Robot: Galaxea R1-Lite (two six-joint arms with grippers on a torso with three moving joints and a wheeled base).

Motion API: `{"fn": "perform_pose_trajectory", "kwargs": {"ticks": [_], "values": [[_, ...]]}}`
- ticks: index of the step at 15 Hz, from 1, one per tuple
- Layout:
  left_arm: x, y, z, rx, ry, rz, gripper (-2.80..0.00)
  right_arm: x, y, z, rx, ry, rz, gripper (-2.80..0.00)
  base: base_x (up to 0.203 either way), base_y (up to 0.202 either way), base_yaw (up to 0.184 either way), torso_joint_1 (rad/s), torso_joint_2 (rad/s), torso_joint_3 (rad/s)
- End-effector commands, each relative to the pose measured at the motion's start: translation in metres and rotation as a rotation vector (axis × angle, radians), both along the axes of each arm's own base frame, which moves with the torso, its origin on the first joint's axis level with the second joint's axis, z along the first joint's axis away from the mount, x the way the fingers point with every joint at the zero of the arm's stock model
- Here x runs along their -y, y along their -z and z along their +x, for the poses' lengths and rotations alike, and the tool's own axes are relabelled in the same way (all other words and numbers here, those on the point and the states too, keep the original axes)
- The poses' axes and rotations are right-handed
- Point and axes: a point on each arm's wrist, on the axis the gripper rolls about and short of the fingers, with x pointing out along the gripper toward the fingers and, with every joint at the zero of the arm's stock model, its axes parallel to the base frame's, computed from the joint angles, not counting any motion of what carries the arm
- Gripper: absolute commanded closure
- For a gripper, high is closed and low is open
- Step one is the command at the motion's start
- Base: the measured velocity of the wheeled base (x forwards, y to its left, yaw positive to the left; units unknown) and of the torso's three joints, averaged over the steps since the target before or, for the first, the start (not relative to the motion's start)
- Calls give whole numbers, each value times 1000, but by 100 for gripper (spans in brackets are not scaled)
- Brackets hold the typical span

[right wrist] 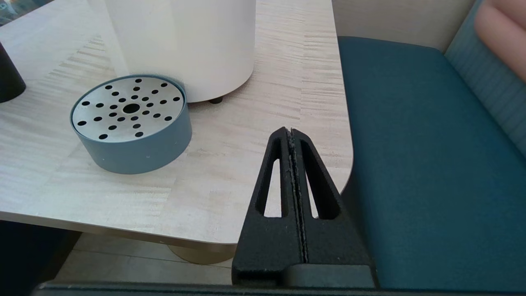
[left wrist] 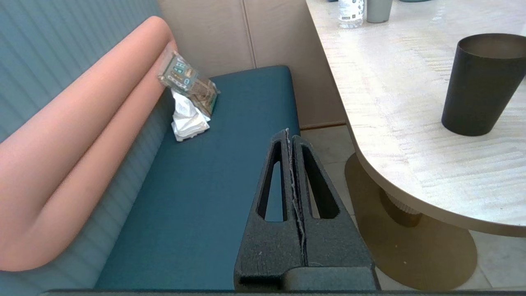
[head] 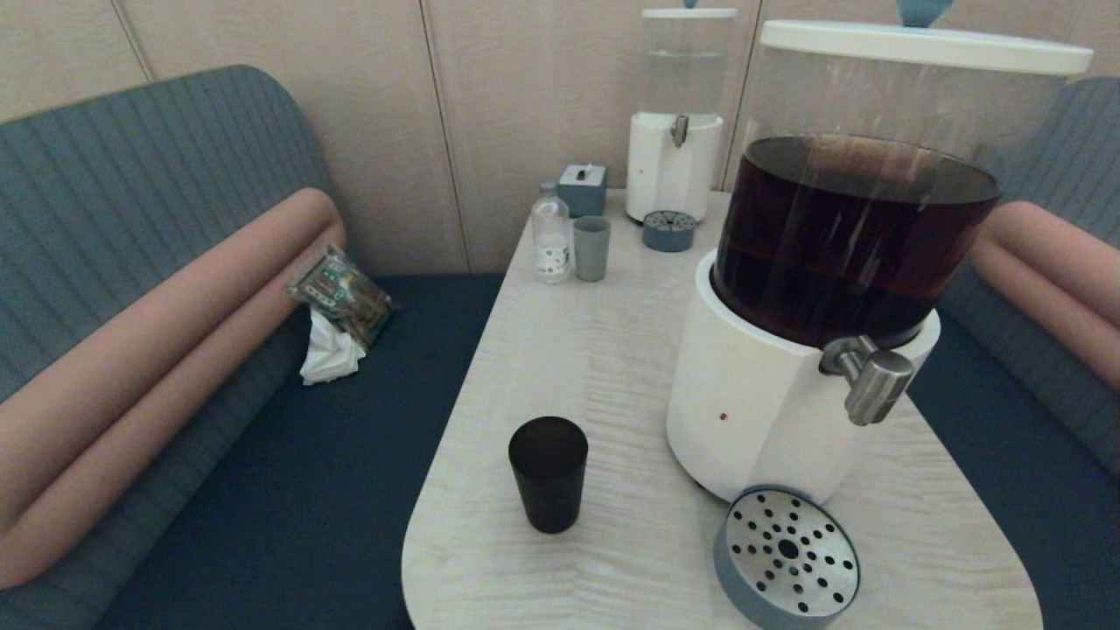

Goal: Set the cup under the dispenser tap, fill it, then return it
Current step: Pick up the cup

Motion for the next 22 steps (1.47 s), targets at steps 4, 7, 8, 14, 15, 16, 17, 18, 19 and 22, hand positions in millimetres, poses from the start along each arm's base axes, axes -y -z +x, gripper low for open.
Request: {"fn": "perform_pose_trajectory", "kwargs": {"ticks": [4, 7, 8, 14, 15, 16, 17, 18, 19, 22], "values": [[0, 11, 3, -41, -2, -12, 0, 0, 2, 1, -8, -1, -1, 0, 0, 0, 0, 0, 0, 0], [0, 12, 3, -46, 0, -20, 0, 0, 2, 1, -8, -1, -1, 0, 0, 0, 0, 0, 0, 0], [0, 7, 2, -36, 10, -5, 0, 0, 2, 1, -8, -1, -1, 0, 0, 0, 0, 0, 0, 0], [6, -115, 22, -114, 316, -81, 0, 0, 2, 1, -8, -1, -1, 0, 0, 0, 0, 0, 0, 0], [8, -122, 40, -168, 397, -101, 0, 0, 2, 1, -8, -1, -1, 0, 0, 0, 0, 0, 0, 0], [11, -125, 60, -193, 465, -112, 0, 0, 2, 1, -8, -1, -1, 0, 0, 0, 0, 0, 0, 0], [14, -125, 81, -192, 516, -117, 0, 0, 2, 1, -8, -1, -1, 0, 0, 0, 0, 0, 0, 0], [17, -121, 103, -189, 550, -121, 0, 0, 2, 1, -8, -1, -1, 0, 0, 0, 0, 0, 0, 0], [20, -115, 125, -187, 574, -123, 0, 0, 2, 1, -8, -1, -1, 0, 0, 0, 0, 0, 0, 0], [26, -91, 174, -167, 620, -125, 0, 0, 2, 1, -8, -1, -1, 0, 0, 0, 0, 0, 0, 0]]}}
